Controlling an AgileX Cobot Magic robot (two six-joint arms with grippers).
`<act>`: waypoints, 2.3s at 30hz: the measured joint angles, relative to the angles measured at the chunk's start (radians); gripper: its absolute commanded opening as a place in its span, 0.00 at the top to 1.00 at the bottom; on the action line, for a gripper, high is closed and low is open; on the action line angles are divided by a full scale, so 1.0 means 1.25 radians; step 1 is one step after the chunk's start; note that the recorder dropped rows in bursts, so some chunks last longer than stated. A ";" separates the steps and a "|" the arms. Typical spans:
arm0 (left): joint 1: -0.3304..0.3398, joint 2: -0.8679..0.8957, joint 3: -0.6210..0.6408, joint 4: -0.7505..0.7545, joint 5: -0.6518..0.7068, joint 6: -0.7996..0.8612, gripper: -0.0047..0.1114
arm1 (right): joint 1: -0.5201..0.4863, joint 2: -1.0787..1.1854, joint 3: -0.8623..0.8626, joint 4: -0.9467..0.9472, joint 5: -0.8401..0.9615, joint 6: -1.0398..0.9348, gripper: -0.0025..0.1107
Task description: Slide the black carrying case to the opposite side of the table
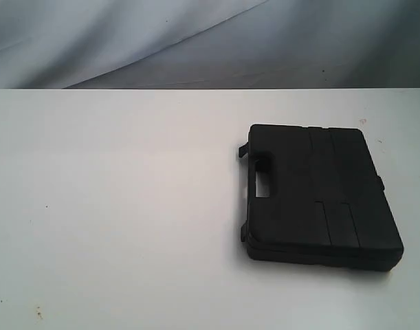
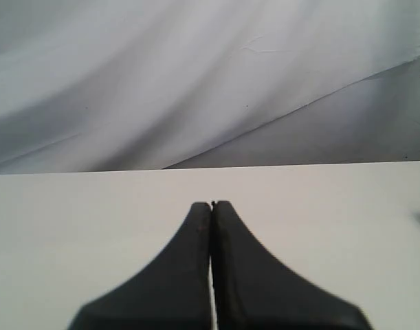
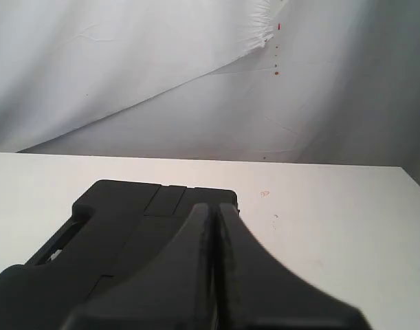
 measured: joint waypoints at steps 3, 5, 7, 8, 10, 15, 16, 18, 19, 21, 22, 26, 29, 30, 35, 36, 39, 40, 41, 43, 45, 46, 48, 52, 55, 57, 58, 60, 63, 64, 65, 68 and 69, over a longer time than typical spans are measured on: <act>0.000 0.000 0.000 0.000 0.000 0.000 0.96 | 0.000 0.000 0.000 0.000 0.000 0.000 0.98; 0.000 0.000 0.000 0.000 0.000 0.000 0.96 | 0.000 0.000 0.000 0.000 0.000 0.000 0.98; 0.000 0.000 0.000 0.000 0.000 0.000 0.96 | 0.000 0.000 0.000 0.000 0.000 0.000 0.98; 0.000 0.000 0.000 0.000 0.000 0.000 0.96 | 0.000 0.000 0.000 0.000 0.000 0.000 0.98; 0.000 0.000 0.000 0.000 0.000 0.000 0.96 | 0.000 0.000 0.000 0.000 -0.007 0.000 0.98; 0.000 0.000 0.000 0.000 0.000 0.000 0.96 | 0.000 0.000 0.000 0.000 -0.036 0.000 0.98; 0.000 0.000 0.000 0.000 0.000 0.000 0.96 | 0.000 0.000 0.000 0.002 -0.036 0.000 0.98; 0.000 0.000 0.000 0.000 0.000 0.000 0.96 | 0.000 0.000 0.000 0.016 -0.036 0.000 0.98; 0.000 0.000 0.000 0.000 0.000 0.000 0.96 | 0.000 0.000 0.000 0.031 -0.036 0.003 0.98; 0.000 0.000 0.000 0.000 0.000 0.000 0.96 | 0.000 0.000 -0.011 0.046 -0.026 0.023 0.98; 0.000 0.000 0.000 0.000 0.000 0.000 0.96 | 0.000 0.000 -0.023 0.048 -0.020 0.039 0.98; 0.000 0.000 0.000 0.000 0.000 0.000 0.96 | 0.000 0.004 -0.093 0.039 0.005 0.098 0.98; 0.000 0.000 0.000 0.000 0.000 0.000 0.96 | 0.000 0.040 -0.154 0.023 0.034 0.166 0.98; 0.000 0.000 0.000 0.000 0.000 0.000 0.96 | 0.000 0.059 -0.173 0.014 0.047 0.195 0.98; 0.000 0.000 0.000 0.000 0.000 0.000 0.96 | 0.000 0.178 -0.262 -0.017 0.128 0.255 0.98; 0.000 0.000 0.000 0.000 0.000 0.000 0.96 | 0.000 0.197 -0.278 -0.023 0.144 0.257 0.98; 0.000 0.000 0.000 0.000 0.000 0.000 0.96 | 0.000 0.263 -0.335 -0.039 0.204 0.260 0.98; 0.000 0.000 0.000 0.000 0.000 0.000 0.96 | 0.000 0.286 -0.353 -0.042 0.223 0.255 0.98; 0.000 0.000 0.000 0.000 0.000 0.000 0.96 | 0.000 0.309 -0.371 -0.044 0.241 0.253 0.98; 0.000 0.000 0.000 0.000 0.000 0.000 0.96 | 0.000 0.346 -0.399 -0.047 0.269 0.244 0.98; 0.000 0.000 0.000 0.000 0.000 0.000 0.96 | 0.011 0.385 -0.425 -0.054 0.291 0.239 0.98; 0.000 0.000 0.000 0.000 0.000 0.000 0.96 | 0.022 0.404 -0.438 -0.056 0.301 0.238 0.98; 0.000 0.000 0.000 0.000 0.000 0.000 0.96 | 0.054 0.438 -0.461 -0.063 0.316 0.236 0.98; 0.000 0.000 0.000 0.000 0.000 0.000 0.96 | 0.133 0.515 -0.509 -0.088 0.335 0.254 0.98; 0.000 0.000 0.000 0.000 0.000 0.000 0.96 | 0.197 0.585 -0.544 -0.136 0.350 0.298 0.98; 0.000 0.000 0.000 0.000 0.000 0.000 0.96 | 0.243 0.631 -0.567 -0.176 0.358 0.345 0.98; 0.000 0.000 0.000 0.000 0.000 0.000 0.96 | 0.266 0.657 -0.579 -0.196 0.363 0.369 0.98; 0.000 0.000 0.000 0.000 0.000 0.000 0.96 | 0.308 0.713 -0.605 -0.224 0.367 0.406 0.98; 0.000 0.000 0.000 0.000 0.000 0.000 0.96 | 0.357 0.790 -0.647 -0.243 0.367 0.444 0.98; 0.000 0.000 0.000 0.000 0.000 0.000 0.96 | 0.369 0.817 -0.658 -0.248 0.367 0.452 0.98; 0.000 0.000 0.000 0.000 0.000 0.000 0.96 | 0.381 0.844 -0.672 -0.251 0.367 0.462 0.98; 0.000 0.000 0.000 0.000 0.000 0.000 0.96 | 0.409 0.917 -0.710 -0.255 0.369 0.478 0.98; 0.000 0.000 0.000 0.000 0.000 0.000 0.96 | 0.416 0.942 -0.723 -0.256 0.371 0.484 0.98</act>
